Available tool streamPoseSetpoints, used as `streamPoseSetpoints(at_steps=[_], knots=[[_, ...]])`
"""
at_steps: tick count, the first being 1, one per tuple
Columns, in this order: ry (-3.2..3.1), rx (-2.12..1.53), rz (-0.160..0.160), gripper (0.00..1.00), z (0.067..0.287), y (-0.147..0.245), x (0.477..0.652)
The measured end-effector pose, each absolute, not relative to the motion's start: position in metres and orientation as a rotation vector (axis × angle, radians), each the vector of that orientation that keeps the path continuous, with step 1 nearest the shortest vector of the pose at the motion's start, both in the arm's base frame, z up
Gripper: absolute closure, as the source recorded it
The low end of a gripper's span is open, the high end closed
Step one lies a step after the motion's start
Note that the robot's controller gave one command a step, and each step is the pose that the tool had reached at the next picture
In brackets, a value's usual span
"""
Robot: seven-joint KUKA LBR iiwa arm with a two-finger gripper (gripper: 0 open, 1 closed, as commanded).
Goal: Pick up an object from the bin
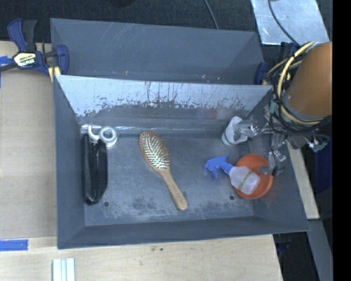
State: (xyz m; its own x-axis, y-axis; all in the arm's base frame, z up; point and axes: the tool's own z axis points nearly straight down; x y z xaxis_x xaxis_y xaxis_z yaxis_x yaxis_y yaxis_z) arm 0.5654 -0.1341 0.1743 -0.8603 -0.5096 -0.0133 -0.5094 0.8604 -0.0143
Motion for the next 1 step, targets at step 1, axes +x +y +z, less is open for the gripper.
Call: streamPoseSetpoints(at_steps=[1], knots=[[3.092, -0.423, -0.011, 0.00, 0.1543, -0.1299, 0.5469]])
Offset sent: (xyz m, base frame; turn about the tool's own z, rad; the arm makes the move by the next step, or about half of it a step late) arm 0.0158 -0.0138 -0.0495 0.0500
